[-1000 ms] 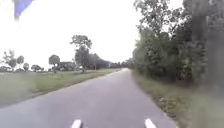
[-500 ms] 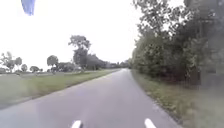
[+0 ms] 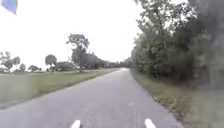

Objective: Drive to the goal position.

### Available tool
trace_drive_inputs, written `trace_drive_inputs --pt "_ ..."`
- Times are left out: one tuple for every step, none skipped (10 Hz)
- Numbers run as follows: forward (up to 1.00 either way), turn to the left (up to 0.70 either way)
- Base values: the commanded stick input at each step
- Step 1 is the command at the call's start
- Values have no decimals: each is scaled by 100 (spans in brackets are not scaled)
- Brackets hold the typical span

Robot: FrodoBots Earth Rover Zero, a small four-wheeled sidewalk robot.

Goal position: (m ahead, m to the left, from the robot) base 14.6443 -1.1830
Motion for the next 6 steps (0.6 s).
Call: trace_drive_inputs --pt "84 -22" --pt "84 3" --pt "84 3" --pt "84 3" --pt "84 3" --pt "84 3"
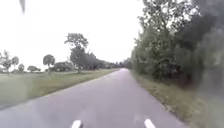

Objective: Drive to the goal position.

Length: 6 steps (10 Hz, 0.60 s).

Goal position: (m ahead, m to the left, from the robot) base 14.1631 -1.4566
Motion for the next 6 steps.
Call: trace_drive_inputs --pt "84 3" --pt "84 -8" --pt "84 -26" --pt "84 -2" --pt "84 3" --pt "84 3"
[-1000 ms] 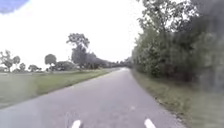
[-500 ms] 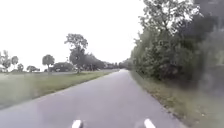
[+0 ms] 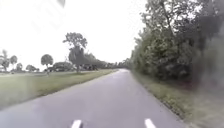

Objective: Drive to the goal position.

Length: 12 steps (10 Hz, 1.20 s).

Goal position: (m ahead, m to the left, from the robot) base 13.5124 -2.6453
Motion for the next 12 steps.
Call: trace_drive_inputs --pt "84 3" --pt "84 3" --pt "84 3" --pt "84 3" --pt "84 3" --pt "84 -33" --pt "84 -9" --pt "84 3" --pt "84 3" --pt "84 3" --pt "84 3" --pt "84 0"
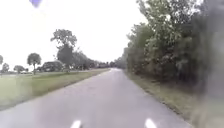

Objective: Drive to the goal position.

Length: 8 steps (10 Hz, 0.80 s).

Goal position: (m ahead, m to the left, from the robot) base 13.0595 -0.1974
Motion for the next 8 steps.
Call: trace_drive_inputs --pt "84 2" --pt "84 3" --pt "84 3" --pt "84 -5" --pt "84 -27" --pt "84 0" --pt "84 2" --pt "84 3"
